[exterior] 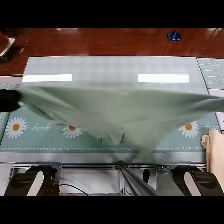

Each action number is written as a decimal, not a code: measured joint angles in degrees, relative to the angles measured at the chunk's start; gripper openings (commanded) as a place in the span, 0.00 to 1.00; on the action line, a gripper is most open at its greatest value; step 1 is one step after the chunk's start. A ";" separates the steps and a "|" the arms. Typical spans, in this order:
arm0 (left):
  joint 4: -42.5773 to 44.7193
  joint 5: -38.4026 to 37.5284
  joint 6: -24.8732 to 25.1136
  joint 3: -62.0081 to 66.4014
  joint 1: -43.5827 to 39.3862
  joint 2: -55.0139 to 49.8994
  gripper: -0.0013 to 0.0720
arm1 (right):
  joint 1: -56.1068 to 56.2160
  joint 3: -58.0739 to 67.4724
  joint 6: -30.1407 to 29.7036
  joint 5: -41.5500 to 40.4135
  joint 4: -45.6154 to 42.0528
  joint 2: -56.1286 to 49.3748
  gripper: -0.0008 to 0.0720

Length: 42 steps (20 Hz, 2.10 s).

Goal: Fold the shirts.

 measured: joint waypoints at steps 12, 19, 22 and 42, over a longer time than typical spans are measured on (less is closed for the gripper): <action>-19.30 15.06 2.86 -3.41 -1.38 -37.77 0.21 | 0.00 -4.42 2.43 -24.41 -0.26 -37.79 0.07; -15.19 2.62 5.05 4.09 1.99 -43.08 0.71 | -3.08 8.24 3.15 -16.90 -0.92 -49.90 0.57; -13.49 -2.69 7.72 3.74 10.14 -37.11 0.71 | -10.21 8.15 2.78 -10.97 -3.23 -47.45 0.57; -41.97 15.58 8.90 -29.79 -11.65 -29.66 0.71 | -24.55 -29.29 -13.35 -19.54 29.79 -28.50 0.56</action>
